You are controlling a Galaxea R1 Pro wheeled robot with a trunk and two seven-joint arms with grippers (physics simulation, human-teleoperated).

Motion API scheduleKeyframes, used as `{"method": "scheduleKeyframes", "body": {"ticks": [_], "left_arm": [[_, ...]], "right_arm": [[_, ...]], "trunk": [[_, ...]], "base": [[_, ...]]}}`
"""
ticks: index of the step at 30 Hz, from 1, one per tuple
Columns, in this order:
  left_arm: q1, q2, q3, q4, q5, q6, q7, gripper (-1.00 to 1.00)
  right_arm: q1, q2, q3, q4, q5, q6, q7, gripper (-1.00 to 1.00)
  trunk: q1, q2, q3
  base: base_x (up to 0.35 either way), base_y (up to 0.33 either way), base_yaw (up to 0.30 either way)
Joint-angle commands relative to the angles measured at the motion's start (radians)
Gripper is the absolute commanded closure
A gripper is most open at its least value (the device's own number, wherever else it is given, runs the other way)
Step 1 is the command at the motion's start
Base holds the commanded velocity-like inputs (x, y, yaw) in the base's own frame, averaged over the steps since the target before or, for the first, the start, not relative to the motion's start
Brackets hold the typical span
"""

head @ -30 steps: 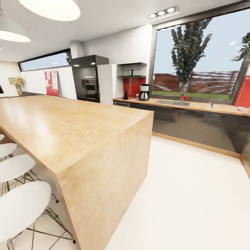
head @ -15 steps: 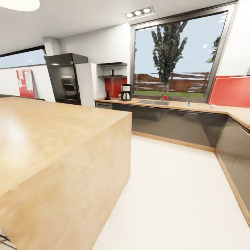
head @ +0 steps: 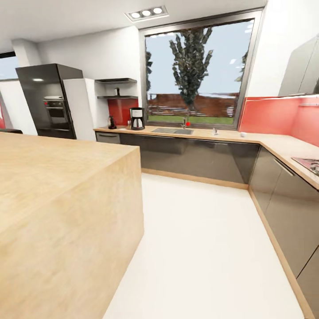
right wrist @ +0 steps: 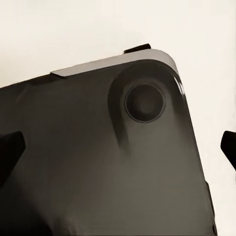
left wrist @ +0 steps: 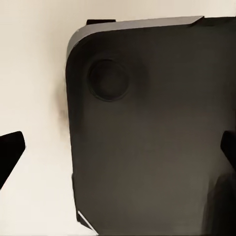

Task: Set up a coffee station on the kitchen countertop: keep the coffee maker on the countertop, move the bottle of coffee from the kitchen shelf to the counter next to the coffee maker, place a paper coffee filter on top of the coffee maker, put the saucer next to the coffee maker with the coffee cup on the saucer, and place the electric kettle next to the coffee maker.

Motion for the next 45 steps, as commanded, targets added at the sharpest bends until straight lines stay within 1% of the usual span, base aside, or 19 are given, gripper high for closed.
{"method": "scheduleKeyframes", "body": {"ticks": [1,3,6,7,9,11,14,15,17,19,20,24,26,29,31,34,35,39,45], "left_arm": [[-0.001,0.005,0.000,0.000,-0.001,-0.004,-0.002,-1.00],[-0.002,0.012,0.001,-0.014,-0.002,-0.007,-0.001,-1.00],[-0.003,0.019,0.001,-0.051,-0.003,-0.010,-0.001,-1.00],[-0.003,0.022,0.001,-0.067,-0.003,-0.010,0.001,-1.00],[-0.003,0.027,0.001,-0.103,-0.002,-0.010,0.006,-1.00],[-0.004,0.031,0.001,-0.135,-0.002,-0.011,0.009,-1.00],[-0.026,0.040,0.002,-0.199,-0.002,-0.011,0.012,-1.00],[-0.033,0.042,0.003,-0.208,-0.001,-0.012,0.012,-1.00],[-0.065,0.050,0.004,-0.234,0.001,-0.012,0.012,-1.00],[-0.105,0.059,0.005,-0.245,0.005,-0.013,0.013,-1.00],[-0.116,0.060,0.005,-0.247,0.006,-0.013,0.013,-1.00],[-0.202,0.070,0.007,-0.253,0.009,-0.026,0.013,-1.00],[-0.226,0.079,0.008,-0.253,0.010,-0.029,0.013,-1.00],[-0.240,0.100,0.010,-0.251,0.017,-0.032,0.014,-1.00],[-0.238,0.107,0.010,-0.250,0.022,-0.036,0.013,-1.00],[-0.237,0.118,0.013,-0.241,0.029,-0.064,0.013,-1.00],[-0.237,0.120,0.014,-0.239,0.029,-0.073,0.013,-1.00],[-0.239,0.123,0.016,-0.226,0.030,-0.141,0.013,-1.00],[-0.239,0.124,0.017,-0.225,0.030,-0.148,0.013,-1.00]], "right_arm": [[0.000,0.001,-0.012,-0.011,-0.004,-0.002,0.005,-1.00],[0.000,-0.003,-0.020,-0.024,-0.004,-0.002,0.005,-1.00],[0.000,-0.023,-0.024,-0.041,-0.004,-0.002,0.005,-1.00],[0.000,-0.034,-0.025,-0.054,-0.004,-0.001,0.005,-1.00],[0.000,-0.054,-0.026,-0.091,-0.003,-0.001,0.007,-1.00],[0.000,-0.063,-0.025,-0.128,-0.001,-0.001,0.008,-1.00],[0.000,-0.071,-0.025,-0.215,0.001,0.000,0.008,-1.00],[0.000,-0.073,-0.025,-0.229,0.001,0.000,0.007,-1.00],[0.000,-0.078,-0.025,-0.283,0.002,-0.003,0.005,-1.00],[0.000,-0.086,-0.026,-0.351,0.000,-0.005,0.004,-1.00],[-0.001,-0.087,-0.026,-0.370,0.000,-0.007,0.004,-1.00],[-0.001,-0.091,-0.026,-0.517,-0.003,-0.026,0.003,-1.00],[-0.001,-0.091,-0.026,-0.549,-0.004,-0.035,0.004,-1.00],[-0.001,-0.092,-0.026,-0.568,-0.003,-0.047,0.004,-1.00],[-0.001,-0.091,-0.026,-0.568,-0.003,-0.050,0.004,-1.00],[-0.001,-0.091,-0.026,-0.542,-0.002,-0.052,0.005,-1.00],[-0.001,-0.091,-0.026,-0.536,-0.002,-0.052,0.005,-1.00],[-0.001,-0.092,-0.026,-0.506,-0.001,-0.058,0.005,-1.00],[-0.001,-0.092,-0.026,-0.504,-0.001,-0.058,0.005,-1.00]], "trunk": [[0.001,0.000,-0.001],[0.001,0.000,-0.001],[0.001,0.000,-0.001],[0.001,0.000,-0.001],[0.001,0.000,-0.001],[0.001,0.000,-0.001],[0.001,0.000,-0.001],[0.001,0.000,-0.001],[0.001,0.000,-0.001],[0.001,0.000,-0.001],[0.001,0.000,-0.001],[0.001,0.000,-0.001],[0.001,0.000,-0.001],[0.001,0.000,-0.001],[0.001,0.000,-0.001],[0.001,0.000,-0.001],[0.001,0.000,-0.001],[0.001,0.000,-0.001],[0.001,0.000,-0.001]], "base": [[0.289,-0.159,-0.265],[0.297,-0.148,-0.265],[0.311,-0.122,-0.265],[0.319,-0.102,-0.250],[0.322,-0.093,-0.150],[0.324,-0.089,-0.077],[0.325,-0.086,-0.026],[0.326,-0.085,-0.010],[0.326,-0.085,-0.007],[0.326,-0.084,-0.003],[0.326,-0.084,-0.002],[0.326,-0.084,-0.001],[0.326,-0.084,0.000],[0.326,-0.103,0.000],[0.326,-0.132,0.000],[0.323,-0.154,0.000],[0.318,-0.166,0.000],[0.301,-0.193,0.000],[0.271,-0.230,0.000]]}}
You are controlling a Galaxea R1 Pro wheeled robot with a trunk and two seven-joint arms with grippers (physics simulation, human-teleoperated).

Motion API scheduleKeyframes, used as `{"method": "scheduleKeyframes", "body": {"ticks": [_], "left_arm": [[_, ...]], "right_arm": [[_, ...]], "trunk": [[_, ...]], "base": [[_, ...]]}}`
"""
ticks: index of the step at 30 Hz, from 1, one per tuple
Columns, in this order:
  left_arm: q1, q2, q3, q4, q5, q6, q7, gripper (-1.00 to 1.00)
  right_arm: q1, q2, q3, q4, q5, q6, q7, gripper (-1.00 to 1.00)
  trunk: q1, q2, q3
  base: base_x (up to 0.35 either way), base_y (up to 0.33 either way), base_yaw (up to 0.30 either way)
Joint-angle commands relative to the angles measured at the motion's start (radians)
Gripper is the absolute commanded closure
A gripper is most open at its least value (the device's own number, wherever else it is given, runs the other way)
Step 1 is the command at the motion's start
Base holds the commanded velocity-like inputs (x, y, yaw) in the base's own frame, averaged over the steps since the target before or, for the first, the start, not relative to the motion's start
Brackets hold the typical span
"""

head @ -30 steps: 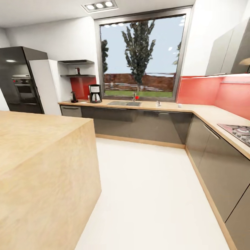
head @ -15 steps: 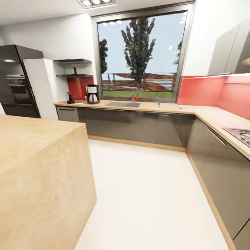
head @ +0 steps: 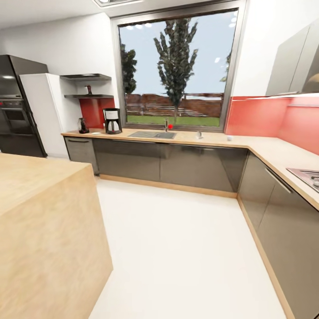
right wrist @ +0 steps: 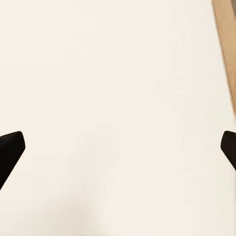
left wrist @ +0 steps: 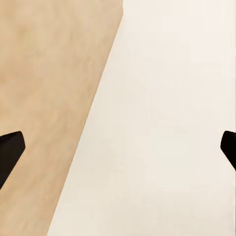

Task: Set up a coffee station on the kitchen countertop: keep the coffee maker on the countertop, move the bottle of coffee from the kitchen shelf to the counter next to the coffee maker, place a paper coffee filter on top of the coffee maker, put the saucer next to the coffee maker with the coffee cup on the saucer, and place the electric kettle next to the coffee maker.

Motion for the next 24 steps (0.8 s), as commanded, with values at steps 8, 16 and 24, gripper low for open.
{"method": "scheduleKeyframes", "body": {"ticks": [8,16,24], "left_arm": [[-0.001,-0.001,0.001,0.001,0.002,-0.005,-0.002,-1.00],[-0.001,-0.001,0.001,0.001,0.003,-0.006,-0.002,-1.00],[-0.001,-0.001,0.001,0.001,0.004,-0.006,-0.002,-1.00]], "right_arm": [[0.000,0.000,-0.001,0.023,-0.005,-0.003,0.005,-1.00],[0.000,0.000,-0.001,0.021,-0.005,-0.004,0.005,-1.00],[0.000,0.000,-0.001,0.021,-0.005,-0.004,0.004,-1.00]], "trunk": [[0.000,0.000,-0.001],[0.000,0.000,-0.001],[0.000,0.000,-0.001]], "base": [[0.299,-0.164,0.000],[0.334,-0.025,0.000],[0.338,-0.001,0.000]]}}
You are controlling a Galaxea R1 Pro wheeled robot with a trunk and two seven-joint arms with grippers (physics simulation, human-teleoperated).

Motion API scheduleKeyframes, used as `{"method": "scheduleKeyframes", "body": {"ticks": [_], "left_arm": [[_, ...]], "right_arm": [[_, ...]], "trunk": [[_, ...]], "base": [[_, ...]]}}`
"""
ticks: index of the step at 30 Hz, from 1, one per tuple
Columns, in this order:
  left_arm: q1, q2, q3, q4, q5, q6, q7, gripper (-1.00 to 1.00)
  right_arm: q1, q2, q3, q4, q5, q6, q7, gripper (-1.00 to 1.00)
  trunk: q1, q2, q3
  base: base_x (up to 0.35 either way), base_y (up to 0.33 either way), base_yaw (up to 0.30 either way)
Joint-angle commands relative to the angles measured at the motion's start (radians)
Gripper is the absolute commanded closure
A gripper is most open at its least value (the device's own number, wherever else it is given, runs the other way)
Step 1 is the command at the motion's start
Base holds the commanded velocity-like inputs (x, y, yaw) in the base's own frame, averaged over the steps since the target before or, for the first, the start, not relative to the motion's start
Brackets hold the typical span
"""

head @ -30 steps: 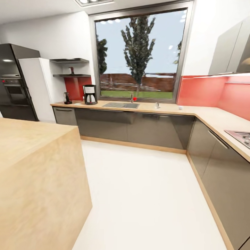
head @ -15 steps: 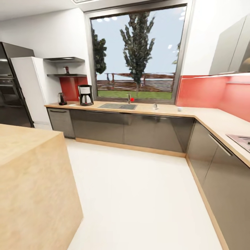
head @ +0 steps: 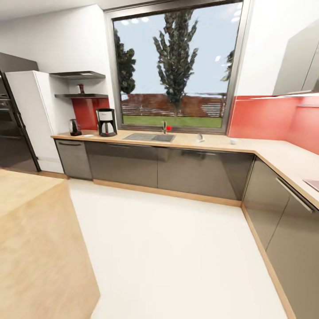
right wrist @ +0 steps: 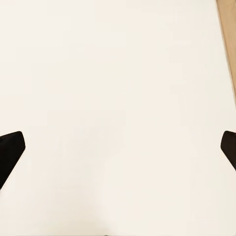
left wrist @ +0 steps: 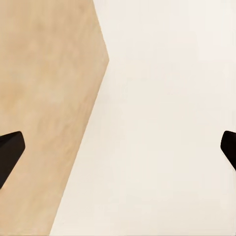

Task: Set up a coffee station on the kitchen countertop: keep the coffee maker on the countertop, move the bottle of coffee from the kitchen shelf to the counter next to the coffee maker, place a paper coffee filter on top of the coffee maker, put the saucer next to the coffee maker with the coffee cup on the saucer, and place the electric kettle next to the coffee maker.

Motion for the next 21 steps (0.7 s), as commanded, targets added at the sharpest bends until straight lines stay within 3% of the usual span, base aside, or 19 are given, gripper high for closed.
{"method": "scheduleKeyframes", "body": {"ticks": [1,13,21], "left_arm": [[-0.001,0.000,0.001,0.001,0.002,-0.003,-0.001,-1.00],[-0.001,-0.001,0.001,0.001,0.002,-0.005,-0.001,-1.00],[-0.001,-0.002,0.001,0.001,0.002,-0.005,-0.001,-1.00]], "right_arm": [[0.000,0.000,-0.001,0.000,-0.005,-0.002,0.005,-1.00],[0.000,0.000,-0.001,0.002,-0.005,-0.002,0.005,-1.00],[0.000,0.000,-0.001,0.003,-0.005,-0.002,0.005,-1.00]], "trunk": [[0.001,0.000,-0.001],[0.001,0.000,-0.001],[0.001,0.000,-0.001]], "base": [[0.338,0.000,0.000],[0.339,-0.051,-0.004],[0.338,-0.025,-0.211]]}}
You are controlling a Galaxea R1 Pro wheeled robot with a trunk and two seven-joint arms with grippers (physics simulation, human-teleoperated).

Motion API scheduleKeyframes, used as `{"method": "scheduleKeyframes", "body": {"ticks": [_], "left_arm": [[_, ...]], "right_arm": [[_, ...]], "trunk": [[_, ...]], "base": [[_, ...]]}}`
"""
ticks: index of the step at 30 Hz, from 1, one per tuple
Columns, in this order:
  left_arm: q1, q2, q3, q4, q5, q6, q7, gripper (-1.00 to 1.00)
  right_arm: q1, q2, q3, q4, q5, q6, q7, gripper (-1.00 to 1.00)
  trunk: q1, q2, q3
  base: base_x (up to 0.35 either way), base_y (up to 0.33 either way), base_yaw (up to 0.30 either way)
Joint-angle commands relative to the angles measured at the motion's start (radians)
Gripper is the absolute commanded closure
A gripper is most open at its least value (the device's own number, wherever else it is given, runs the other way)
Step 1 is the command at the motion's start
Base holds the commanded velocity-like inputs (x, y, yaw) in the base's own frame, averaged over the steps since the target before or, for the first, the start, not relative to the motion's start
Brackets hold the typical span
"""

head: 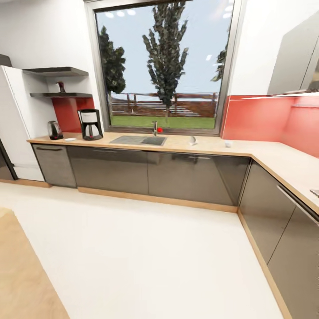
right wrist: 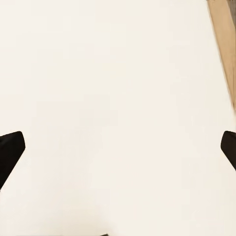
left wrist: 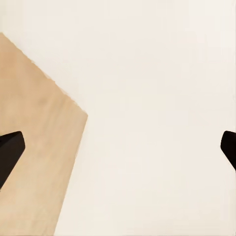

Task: Set up a coffee station on the kitchen countertop: keep the coffee maker on the countertop, move the bottle of coffee from the kitchen shelf to the counter next to the coffee maker, place a paper coffee filter on top of the coffee maker, put the saucer next to the coffee maker with the coffee cup on the saucer, and place the electric kettle next to the coffee maker.

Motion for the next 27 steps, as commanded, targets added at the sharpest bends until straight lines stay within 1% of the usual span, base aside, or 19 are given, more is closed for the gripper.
{"method": "scheduleKeyframes", "body": {"ticks": [1,4,7,27], "left_arm": [[-0.001,0.000,0.001,0.001,0.002,-0.003,-0.001,-1.00],[-0.001,0.000,0.001,0.001,0.002,-0.003,-0.001,-1.00],[-0.001,0.000,0.001,0.001,0.003,-0.003,-0.001,-1.00],[-0.001,0.001,0.001,0.002,0.004,-0.006,-0.001,-1.00]], "right_arm": [[0.000,0.000,-0.001,0.000,-0.005,-0.002,0.005,-1.00],[0.000,0.000,-0.001,0.000,-0.005,-0.002,0.005,-1.00],[0.000,0.000,-0.001,0.000,-0.005,-0.002,0.005,-1.00],[0.000,0.000,-0.001,0.000,-0.005,-0.004,0.005,-1.00]], "trunk": [[0.001,0.000,-0.001],[0.001,0.000,-0.001],[0.001,0.000,-0.001],[0.001,0.000,-0.001]], "base": [[0.338,-0.003,-0.280],[0.339,-0.001,-0.230],[0.339,0.000,-0.073],[0.338,0.000,-0.005]]}}
